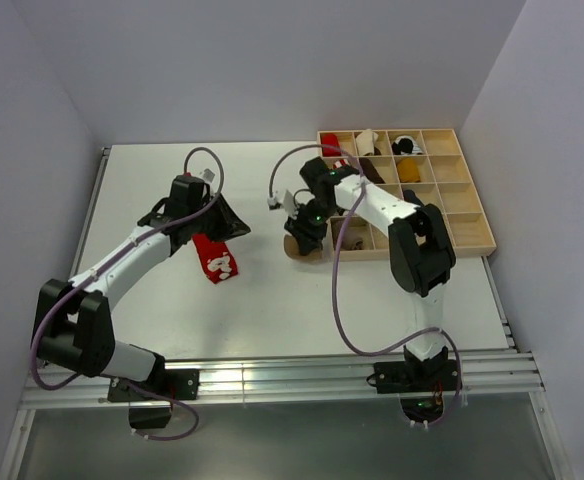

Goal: Roll the socks
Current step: Pick up the sock at the center of the board, then place the sock in the storage box.

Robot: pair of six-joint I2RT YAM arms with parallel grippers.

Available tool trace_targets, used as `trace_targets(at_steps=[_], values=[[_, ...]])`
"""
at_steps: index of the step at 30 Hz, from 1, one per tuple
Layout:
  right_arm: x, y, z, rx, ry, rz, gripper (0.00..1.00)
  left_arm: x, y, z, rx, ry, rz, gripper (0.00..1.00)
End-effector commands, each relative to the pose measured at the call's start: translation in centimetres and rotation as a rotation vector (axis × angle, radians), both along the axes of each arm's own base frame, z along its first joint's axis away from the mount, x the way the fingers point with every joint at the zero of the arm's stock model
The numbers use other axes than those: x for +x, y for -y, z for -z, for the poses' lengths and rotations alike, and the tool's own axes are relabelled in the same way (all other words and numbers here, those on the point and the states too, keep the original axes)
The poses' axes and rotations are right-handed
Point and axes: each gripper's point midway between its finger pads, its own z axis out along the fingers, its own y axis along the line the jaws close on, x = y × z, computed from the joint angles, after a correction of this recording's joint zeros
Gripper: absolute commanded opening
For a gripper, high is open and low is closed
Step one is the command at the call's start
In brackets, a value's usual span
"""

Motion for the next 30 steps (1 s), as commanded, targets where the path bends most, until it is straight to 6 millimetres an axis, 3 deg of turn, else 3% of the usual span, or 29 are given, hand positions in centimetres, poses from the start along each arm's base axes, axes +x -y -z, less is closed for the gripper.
trace_targets(at_steps=[1,6,10,13,14,17,19,20,21,22,23,25,30], values=[[2.0,-0.4,-5.1,0.122,-0.014,0.084,0.00,-0.5,-0.8,-1.6,0.006,0.056,-0.002,0.23],[5.7,1.2,-9.3,0.184,0.062,0.222,0.00,-0.8,-1.1,-2.7,-0.007,0.083,0.007,0.23],[8.2,5.0,-11.5,0.210,0.112,0.360,0.00,-1.0,-1.0,-3.4,-0.015,0.108,0.029,0.23],[10.0,9.6,-13.2,0.219,0.184,0.507,0.00,-1.1,-1.0,-3.7,-0.019,0.123,0.042,0.23],[10.4,12.2,-12.6,0.187,0.188,0.588,0.00,-1.3,-0.9,-3.7,-0.022,0.126,0.054,0.23],[11.1,15.9,-13.1,0.150,0.259,0.704,0.00,-1.4,-0.6,-4.0,-0.033,0.137,0.072,0.23],[10.9,18.9,-11.6,0.081,0.280,0.790,0.00,-1.5,-0.4,-4.1,-0.044,0.139,0.088,0.23],[11.3,19.6,-12.3,0.080,0.335,0.818,0.00,-1.4,-0.3,-4.2,-0.046,0.142,0.093,0.23],[10.8,21.2,-10.8,0.009,0.347,0.864,0.00,-1.4,-0.2,-4.0,-0.042,0.140,0.101,0.23],[11.4,21.9,-11.7,0.007,0.423,0.888,0.00,-1.4,-0.2,-4.2,-0.041,0.141,0.104,0.22],[10.6,22.6,-10.3,-0.031,0.420,0.910,0.00,-1.4,-0.2,-4.2,-0.042,0.144,0.108,0.23],[10.6,23.8,-10.5,-0.072,0.473,0.947,0.00,-1.3,-0.2,-4.2,-0.039,0.147,0.116,0.22],[9.4,26.0,-8.5,-0.178,0.525,1.022,0.00,-1.2,-0.3,-4.0,-0.028,0.144,0.127,0.22]])
